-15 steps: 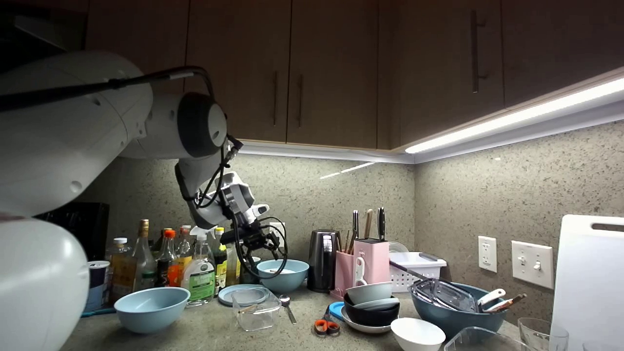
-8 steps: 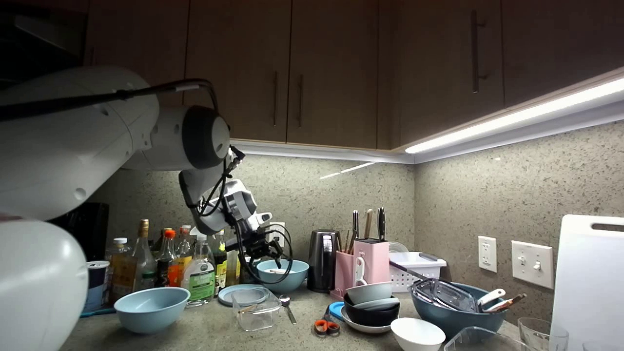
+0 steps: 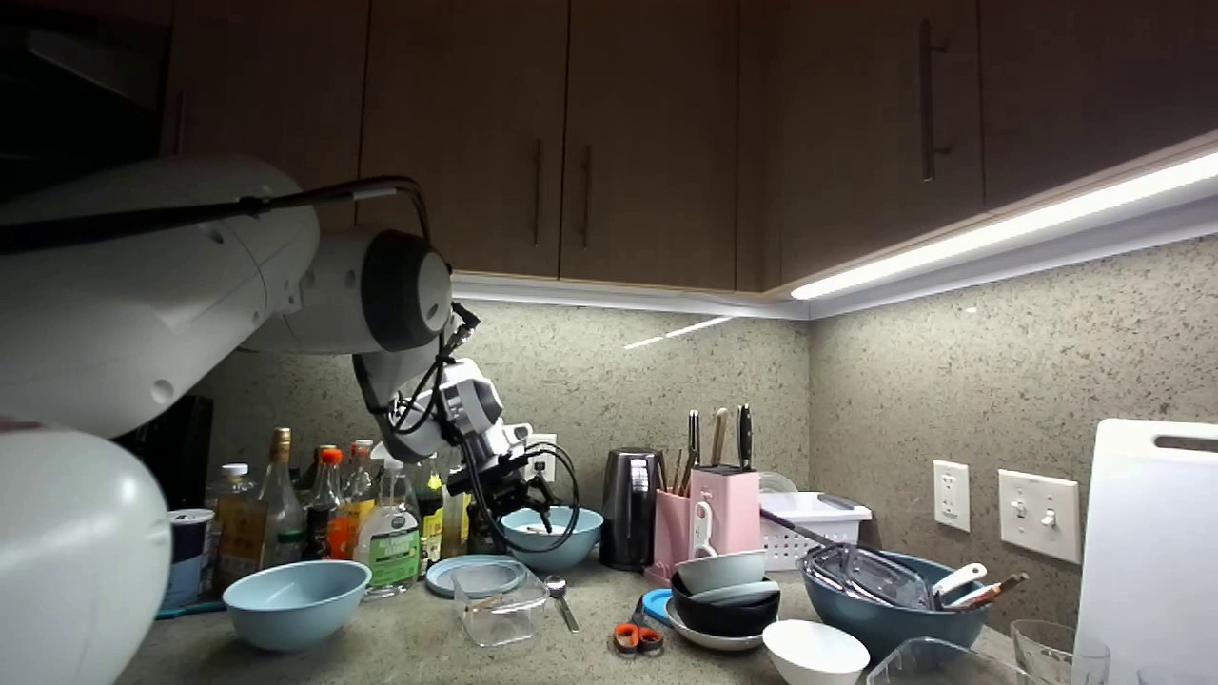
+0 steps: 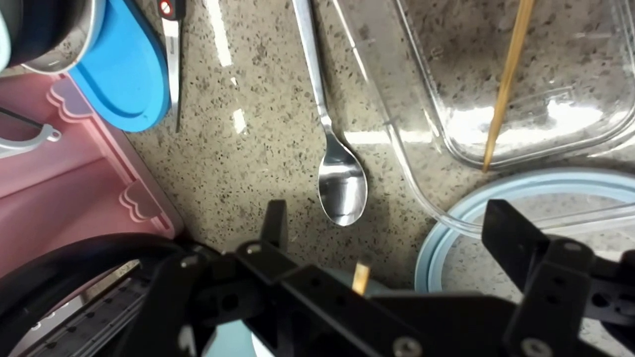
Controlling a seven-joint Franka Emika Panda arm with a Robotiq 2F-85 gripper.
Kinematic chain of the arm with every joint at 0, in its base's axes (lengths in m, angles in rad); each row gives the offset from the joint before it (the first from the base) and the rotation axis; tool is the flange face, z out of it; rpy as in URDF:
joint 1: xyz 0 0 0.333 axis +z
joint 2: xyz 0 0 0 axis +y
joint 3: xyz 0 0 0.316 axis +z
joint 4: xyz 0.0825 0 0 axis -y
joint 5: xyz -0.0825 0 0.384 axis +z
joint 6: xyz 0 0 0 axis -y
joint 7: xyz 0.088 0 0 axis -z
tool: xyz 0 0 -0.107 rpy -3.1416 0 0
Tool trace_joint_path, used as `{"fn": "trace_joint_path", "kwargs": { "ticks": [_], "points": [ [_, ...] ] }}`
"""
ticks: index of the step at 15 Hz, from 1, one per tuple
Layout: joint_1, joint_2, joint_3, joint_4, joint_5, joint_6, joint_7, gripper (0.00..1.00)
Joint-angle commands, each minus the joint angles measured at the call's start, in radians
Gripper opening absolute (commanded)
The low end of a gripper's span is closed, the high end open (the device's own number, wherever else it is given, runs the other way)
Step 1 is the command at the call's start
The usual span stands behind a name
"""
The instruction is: Pick the chopstick in the blue bowl and put in on the counter
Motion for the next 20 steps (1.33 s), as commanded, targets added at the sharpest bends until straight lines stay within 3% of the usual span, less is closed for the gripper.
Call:
{"fn": "trace_joint_path", "kwargs": {
  "ticks": [1, 6, 7, 9, 14, 15, 17, 18, 19, 20],
  "points": [
    [0.001, 0.017, -0.002, 0.019, 0.008, 0.02, -0.01, 1.0],
    [-0.003, 0.037, 0.004, 0.042, 0.027, 0.14, 0.009, 1.0],
    [-0.001, 0.039, 0.001, 0.046, 0.029, 0.155, 0.012, 0.75],
    [0.002, 0.043, -0.002, 0.05, 0.029, 0.169, 0.009, 0.67],
    [-0.012, 0.025, 0.03, 0.027, 0.025, 0.179, -0.002, 0.34],
    [-0.004, 0.025, 0.022, 0.025, 0.012, 0.182, 0.015, 0.69],
    [0.0, 0.034, 0.018, 0.039, 0.006, 0.161, 0.005, 0.73],
    [0.0, 0.034, 0.018, 0.04, 0.006, 0.162, 0.005, 0.53],
    [0.0, 0.034, 0.018, 0.039, 0.006, 0.162, 0.005, 0.58],
    [0.0, 0.034, 0.018, 0.039, 0.006, 0.162, 0.005, 0.91]
  ]
}}
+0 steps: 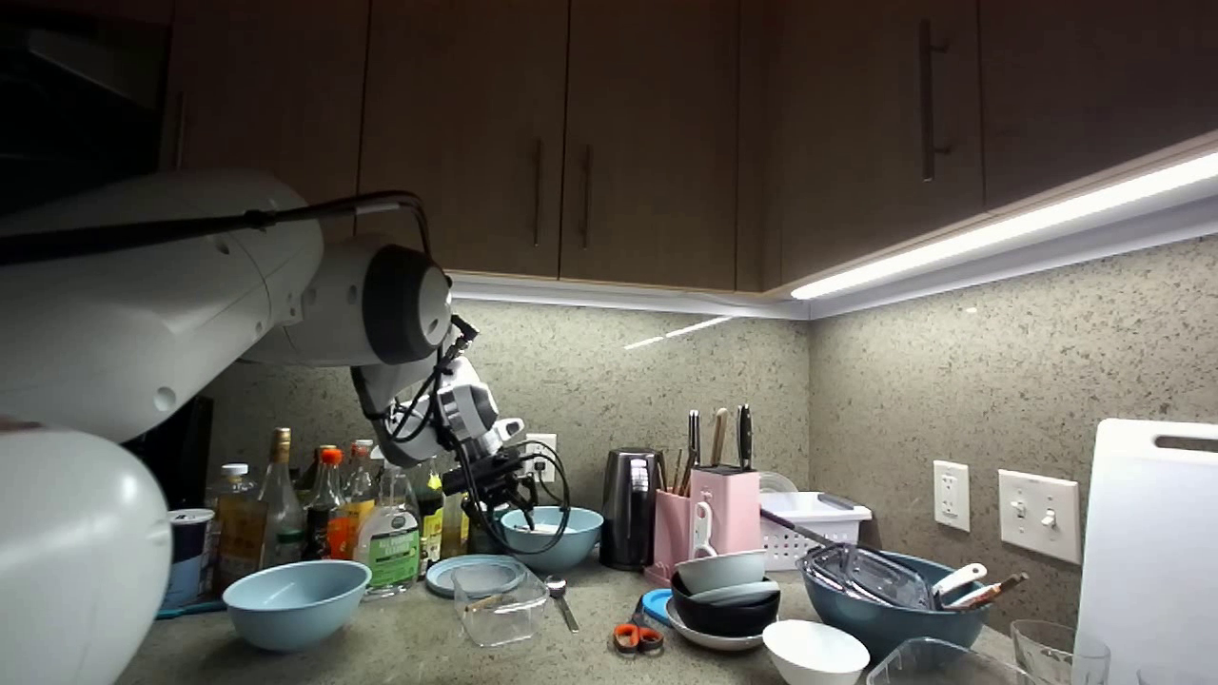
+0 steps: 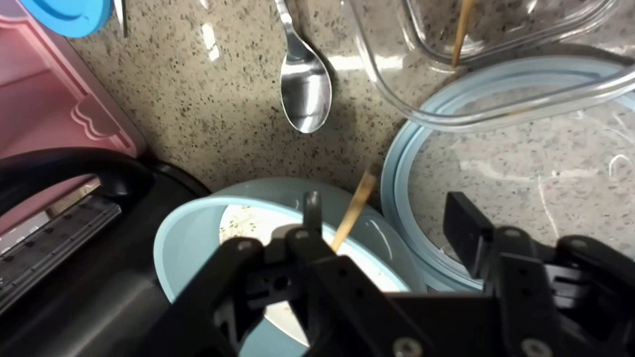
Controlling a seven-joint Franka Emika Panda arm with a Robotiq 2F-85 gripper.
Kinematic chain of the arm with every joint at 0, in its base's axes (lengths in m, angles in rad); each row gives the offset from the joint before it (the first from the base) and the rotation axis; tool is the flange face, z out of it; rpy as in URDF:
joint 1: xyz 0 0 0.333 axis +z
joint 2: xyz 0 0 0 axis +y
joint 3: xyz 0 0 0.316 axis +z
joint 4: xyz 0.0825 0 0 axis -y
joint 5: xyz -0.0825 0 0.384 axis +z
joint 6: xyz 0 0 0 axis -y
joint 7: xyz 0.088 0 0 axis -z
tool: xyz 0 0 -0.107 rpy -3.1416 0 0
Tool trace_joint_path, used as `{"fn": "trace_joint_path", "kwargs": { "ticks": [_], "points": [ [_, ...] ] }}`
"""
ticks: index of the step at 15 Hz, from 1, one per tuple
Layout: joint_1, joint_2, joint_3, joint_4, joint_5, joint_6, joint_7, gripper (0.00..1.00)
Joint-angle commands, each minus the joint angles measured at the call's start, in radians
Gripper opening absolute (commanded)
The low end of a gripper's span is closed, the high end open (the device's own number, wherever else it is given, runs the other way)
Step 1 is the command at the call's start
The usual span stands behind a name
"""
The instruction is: Pick the chopstick in the blue bowl and put in on the counter
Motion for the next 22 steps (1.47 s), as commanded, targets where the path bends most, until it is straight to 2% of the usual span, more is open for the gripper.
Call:
{"fn": "trace_joint_path", "kwargs": {
  "ticks": [1, 3, 10, 11, 12, 22],
  "points": [
    [0.0, 0.0, -0.001, 0.0, -0.001, -0.001, 0.0, 0.96],
    [0.01, 0.006, -0.015, 0.008, 0.021, -0.002, -0.006, 1.0],
    [0.012, 0.023, -0.021, 0.031, 0.055, -0.014, 0.055, 1.0],
    [0.013, 0.024, -0.024, 0.032, 0.057, -0.011, 0.062, 0.75],
    [0.013, 0.026, -0.025, 0.036, 0.059, -0.014, 0.064, 0.74],
    [0.006, 0.043, -0.017, 0.068, 0.043, -0.018, 0.073, 0.08]
  ]
}}
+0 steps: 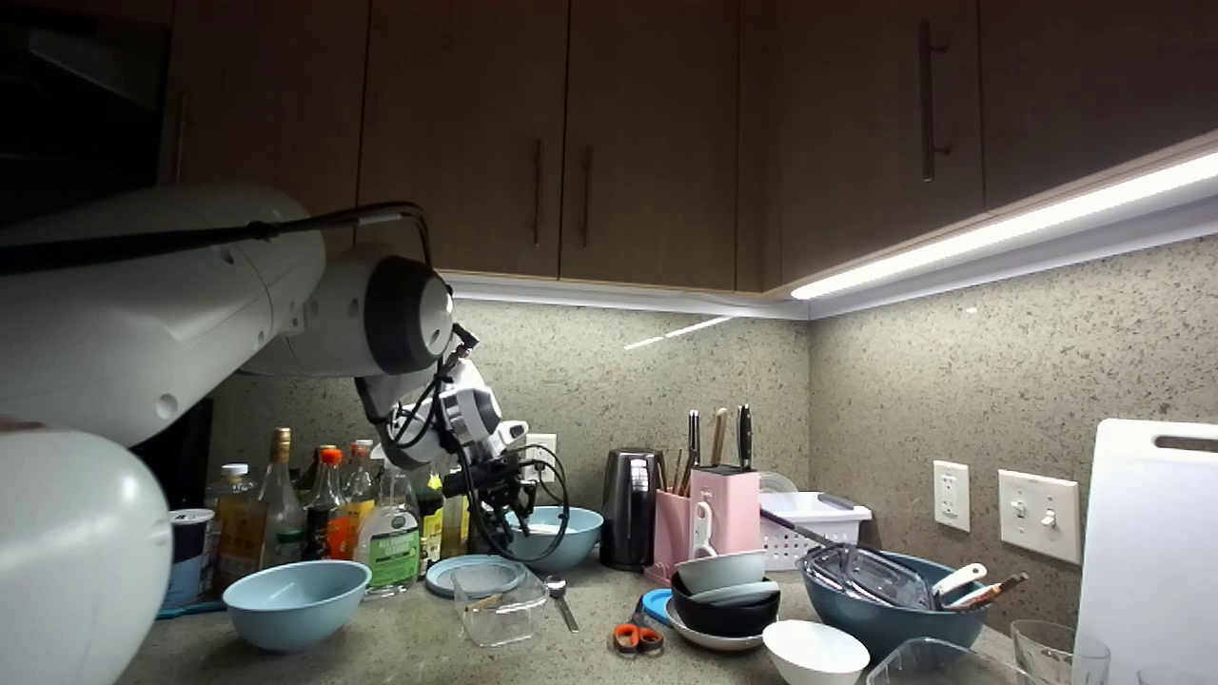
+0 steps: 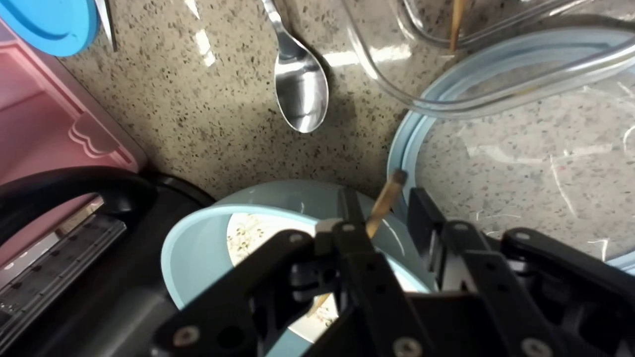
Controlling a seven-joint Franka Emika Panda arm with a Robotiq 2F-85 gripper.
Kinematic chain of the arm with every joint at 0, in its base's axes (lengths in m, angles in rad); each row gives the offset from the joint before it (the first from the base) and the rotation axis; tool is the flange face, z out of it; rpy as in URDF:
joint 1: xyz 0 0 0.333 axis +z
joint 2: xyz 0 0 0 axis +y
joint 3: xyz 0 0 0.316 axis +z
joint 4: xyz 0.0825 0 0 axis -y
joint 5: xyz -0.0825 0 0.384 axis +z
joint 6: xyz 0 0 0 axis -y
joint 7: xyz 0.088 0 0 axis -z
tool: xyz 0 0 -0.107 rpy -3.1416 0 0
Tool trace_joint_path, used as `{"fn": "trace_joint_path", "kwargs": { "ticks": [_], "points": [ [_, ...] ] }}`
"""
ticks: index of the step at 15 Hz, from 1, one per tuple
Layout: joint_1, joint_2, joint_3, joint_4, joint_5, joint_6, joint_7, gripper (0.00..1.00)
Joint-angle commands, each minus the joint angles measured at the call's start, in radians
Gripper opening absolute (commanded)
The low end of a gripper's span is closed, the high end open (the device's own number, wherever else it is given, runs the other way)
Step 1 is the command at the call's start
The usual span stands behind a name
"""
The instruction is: Pick the chopstick in the blue bowl and put in on the counter
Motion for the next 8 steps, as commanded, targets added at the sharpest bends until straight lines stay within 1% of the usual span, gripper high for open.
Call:
{"fn": "trace_joint_path", "kwargs": {
  "ticks": [1, 2, 4, 5, 6, 8],
  "points": [
    [0.003, 0.011, -0.001, 0.024, 0.008, -0.016, 0.016, 0.07],
    [0.004, 0.011, -0.001, 0.025, 0.007, -0.016, 0.015, 0.05],
    [0.004, 0.01, -0.001, 0.026, 0.006, -0.017, 0.016, 0.03],
    [0.005, 0.01, -0.003, 0.029, 0.005, -0.019, 0.022, 0.07],
    [0.007, 0.008, -0.006, 0.029, 0.002, -0.02, 0.029, 0.06],
    [0.028, -0.011, -0.031, 0.009, -0.016, -0.021, 0.091, 0.07]
  ]
}}
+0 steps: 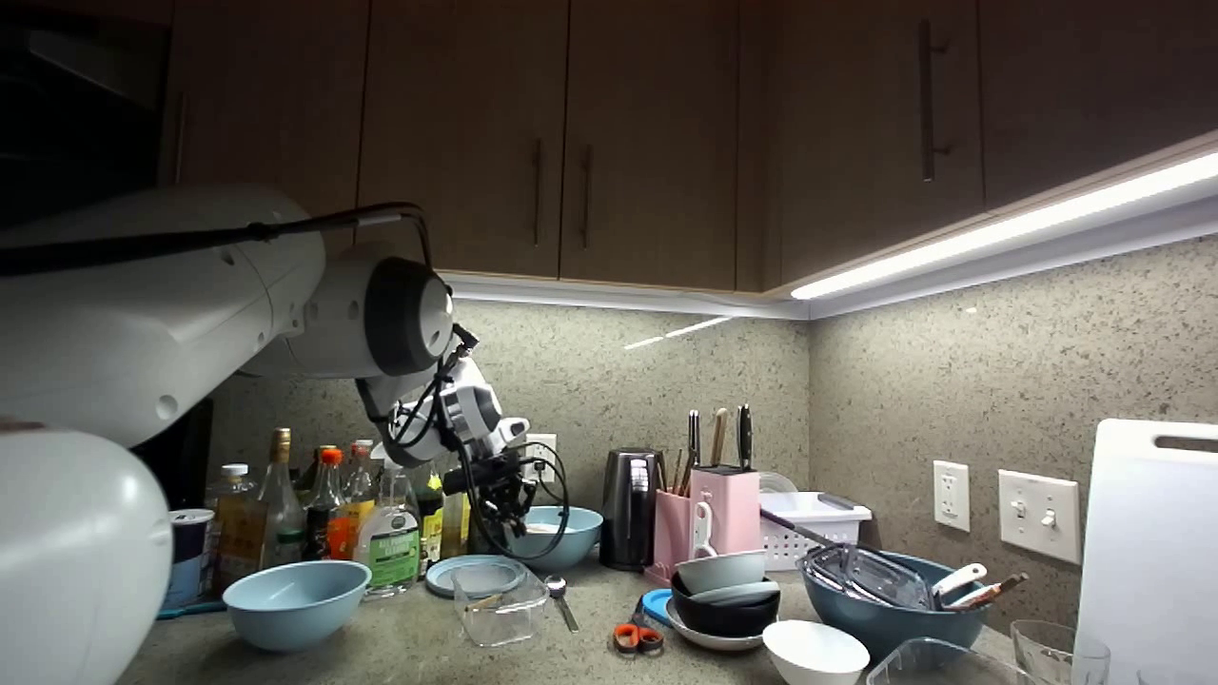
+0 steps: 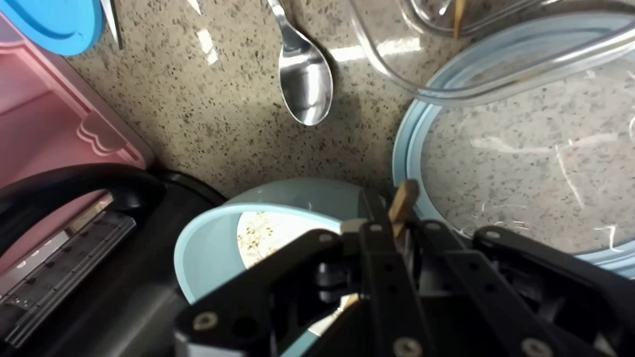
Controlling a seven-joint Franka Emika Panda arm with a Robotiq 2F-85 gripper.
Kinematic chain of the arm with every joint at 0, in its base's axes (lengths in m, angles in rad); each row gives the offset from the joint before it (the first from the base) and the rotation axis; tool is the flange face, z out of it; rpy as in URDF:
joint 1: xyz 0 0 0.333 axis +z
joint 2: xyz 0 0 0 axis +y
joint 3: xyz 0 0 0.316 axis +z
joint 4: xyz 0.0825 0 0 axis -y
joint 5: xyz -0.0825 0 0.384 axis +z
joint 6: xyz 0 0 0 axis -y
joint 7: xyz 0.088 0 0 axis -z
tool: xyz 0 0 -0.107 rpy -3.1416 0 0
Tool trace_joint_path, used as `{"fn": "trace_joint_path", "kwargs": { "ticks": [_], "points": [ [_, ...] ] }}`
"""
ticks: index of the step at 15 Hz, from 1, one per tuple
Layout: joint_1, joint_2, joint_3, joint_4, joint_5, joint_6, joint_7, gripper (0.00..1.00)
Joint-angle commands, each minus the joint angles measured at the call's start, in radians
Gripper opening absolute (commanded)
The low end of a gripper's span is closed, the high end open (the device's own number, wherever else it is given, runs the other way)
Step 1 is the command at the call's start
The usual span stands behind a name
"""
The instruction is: Pick the chopstick in the blue bowl and put in on the counter
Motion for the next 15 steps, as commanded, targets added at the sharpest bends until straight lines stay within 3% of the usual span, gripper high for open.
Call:
{"fn": "trace_joint_path", "kwargs": {
  "ticks": [1, 11, 15],
  "points": [
    [0.04, -0.036, -0.042, -0.035, -0.025, -0.014, 0.106, 0.07],
    [0.159, -0.291, -0.167, -0.369, -0.041, -0.021, 0.47, 0.08],
    [0.109, -0.445, -0.09, -0.537, 0.004, -0.089, 0.494, 0.08]
  ]
}}
